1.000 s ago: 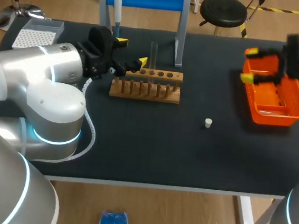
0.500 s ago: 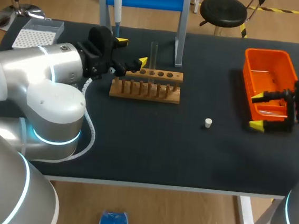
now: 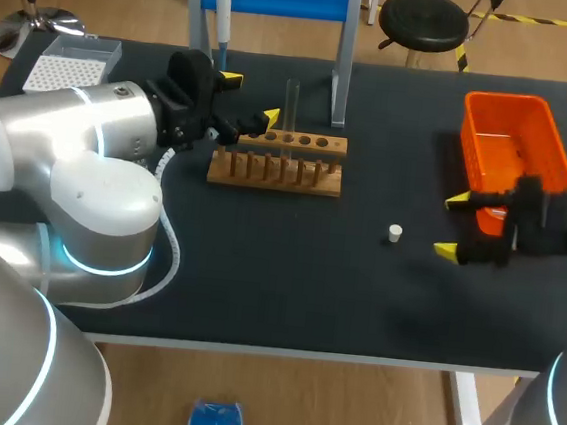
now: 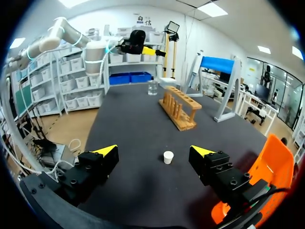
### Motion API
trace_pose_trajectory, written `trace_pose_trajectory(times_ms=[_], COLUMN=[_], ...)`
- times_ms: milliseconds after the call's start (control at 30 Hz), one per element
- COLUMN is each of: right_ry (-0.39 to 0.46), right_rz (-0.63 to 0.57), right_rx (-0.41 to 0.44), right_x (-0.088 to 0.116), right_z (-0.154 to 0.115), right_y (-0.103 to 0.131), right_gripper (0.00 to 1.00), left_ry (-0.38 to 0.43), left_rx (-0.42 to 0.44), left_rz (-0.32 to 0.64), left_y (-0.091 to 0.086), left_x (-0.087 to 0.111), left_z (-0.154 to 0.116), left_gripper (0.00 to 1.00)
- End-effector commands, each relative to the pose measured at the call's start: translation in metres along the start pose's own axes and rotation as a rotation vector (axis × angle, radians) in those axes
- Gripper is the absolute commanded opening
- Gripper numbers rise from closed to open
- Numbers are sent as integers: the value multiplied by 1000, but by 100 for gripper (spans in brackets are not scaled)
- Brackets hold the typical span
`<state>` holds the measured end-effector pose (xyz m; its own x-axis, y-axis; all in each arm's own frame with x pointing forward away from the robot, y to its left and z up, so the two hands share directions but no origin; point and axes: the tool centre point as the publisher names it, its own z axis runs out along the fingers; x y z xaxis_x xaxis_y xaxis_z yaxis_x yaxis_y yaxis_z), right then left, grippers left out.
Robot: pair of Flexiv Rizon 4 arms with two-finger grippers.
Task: Invert the test tube, pick up the pipette, mount the tip to pipette, aspirate from beaker and dispense into the tube, eject the tip, return the pipette, and cap with the stopper.
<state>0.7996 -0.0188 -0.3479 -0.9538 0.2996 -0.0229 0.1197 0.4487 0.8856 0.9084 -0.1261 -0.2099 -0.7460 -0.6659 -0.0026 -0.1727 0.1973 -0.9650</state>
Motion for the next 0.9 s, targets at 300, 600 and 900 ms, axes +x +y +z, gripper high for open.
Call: trace_pose_trajectory(times_ms=[300,600,900], right_ry=[-53,-46,-42], right_rz=[29,30,23], right_rx=[29,50,59], right_x=[-1,-4,-12], right_z=[39,58,76], right_y=[-16,-24,-31], right_gripper=[100,100,100], left_ry=[5,5,5], left_rx=[1,1,1], left_rz=[-1,-1,-1], left_y=[0,0,0], left_x=[-1,-1,-1], left_z=[0,0,0], left_gripper=[100,100,100])
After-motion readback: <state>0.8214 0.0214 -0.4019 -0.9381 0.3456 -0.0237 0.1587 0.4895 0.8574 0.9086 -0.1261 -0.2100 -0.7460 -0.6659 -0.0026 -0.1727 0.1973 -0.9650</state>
